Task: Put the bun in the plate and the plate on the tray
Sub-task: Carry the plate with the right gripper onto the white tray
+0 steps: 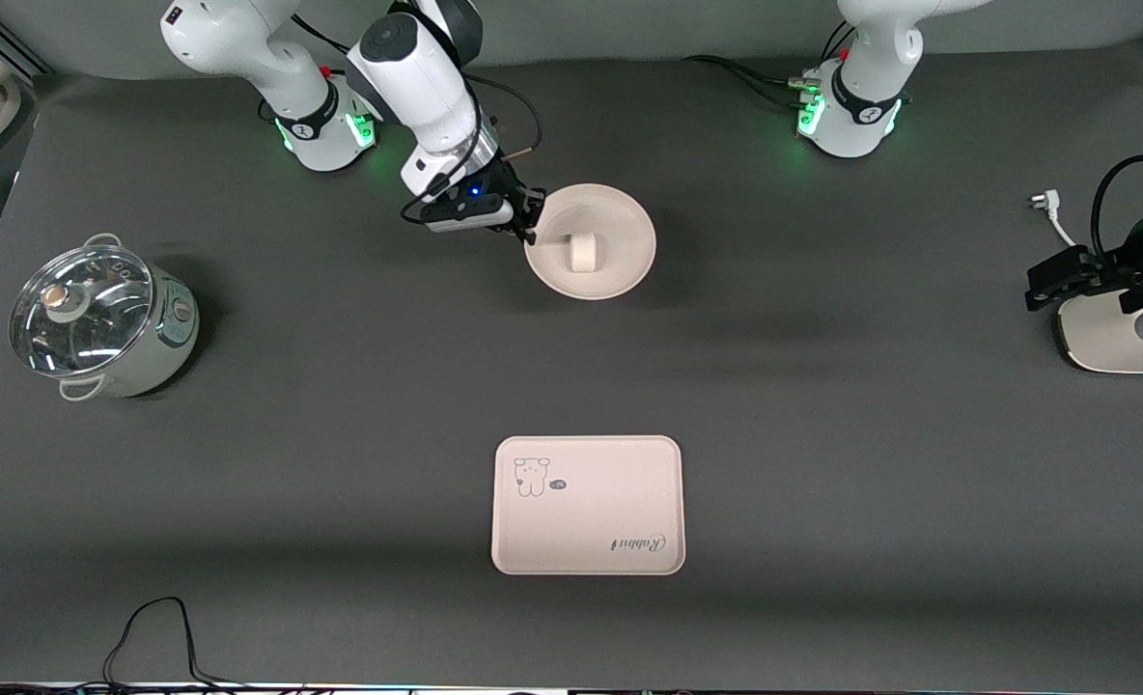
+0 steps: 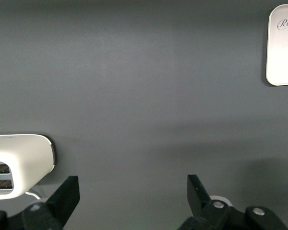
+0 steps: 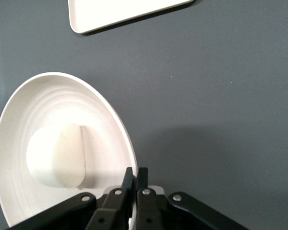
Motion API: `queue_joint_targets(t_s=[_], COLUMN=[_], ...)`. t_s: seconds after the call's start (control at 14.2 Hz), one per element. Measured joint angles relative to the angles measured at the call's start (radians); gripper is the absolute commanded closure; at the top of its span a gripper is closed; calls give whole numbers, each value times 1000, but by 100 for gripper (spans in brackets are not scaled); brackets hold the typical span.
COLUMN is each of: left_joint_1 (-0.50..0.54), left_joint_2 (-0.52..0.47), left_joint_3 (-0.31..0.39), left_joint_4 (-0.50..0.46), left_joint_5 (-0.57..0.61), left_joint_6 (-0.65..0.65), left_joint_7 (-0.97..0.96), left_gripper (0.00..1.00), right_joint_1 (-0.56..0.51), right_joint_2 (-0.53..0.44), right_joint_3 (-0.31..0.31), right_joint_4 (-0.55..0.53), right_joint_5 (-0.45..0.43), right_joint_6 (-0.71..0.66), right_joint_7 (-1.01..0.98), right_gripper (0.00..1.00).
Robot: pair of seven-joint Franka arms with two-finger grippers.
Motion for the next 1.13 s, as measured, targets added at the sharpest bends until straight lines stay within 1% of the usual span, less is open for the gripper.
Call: queue_joint_targets(t_s=[0.14,0.21,0.35,0.42,0.49,0.56,0.78,0.92,0.99,1.13], left_joint_1=[0,0,0,0,0,0,0,0,0,0], left_joint_2=[0,0,0,0,0,0,0,0,0,0], left_joint_3=[0,0,0,0,0,0,0,0,0,0], left_joint_4=[0,0,-1,-1,-1,-1,-1,-1,-1,-1], left_joint_5=[0,0,0,0,0,0,0,0,0,0], left_joint_6=[0,0,0,0,0,0,0,0,0,0], left_joint_7=[0,0,0,0,0,0,0,0,0,0], left_gripper=[0,0,0,0,0,0,0,0,0,0], right_joint_1=[-22,-38,-61,-74,-89,-105,-146,-189,-224,-263], right_joint_2=[9,21,63,95,130,170,314,425,510,607], right_joint_3=[-1,-2,-9,-13,-19,-29,-59,-63,-63,-63], right_joint_4=[7,17,67,109,155,208,397,543,659,803], right_joint_5=[6,33,149,202,236,250,256,257,258,259], right_joint_6=[0,0,-9,-31,-57,-81,-159,-208,-245,-297], right_joint_7=[-32,-66,-168,-224,-265,-290,-324,-345,-355,-359], right_gripper=[100,100,100,100,100,100,100,100,100,100])
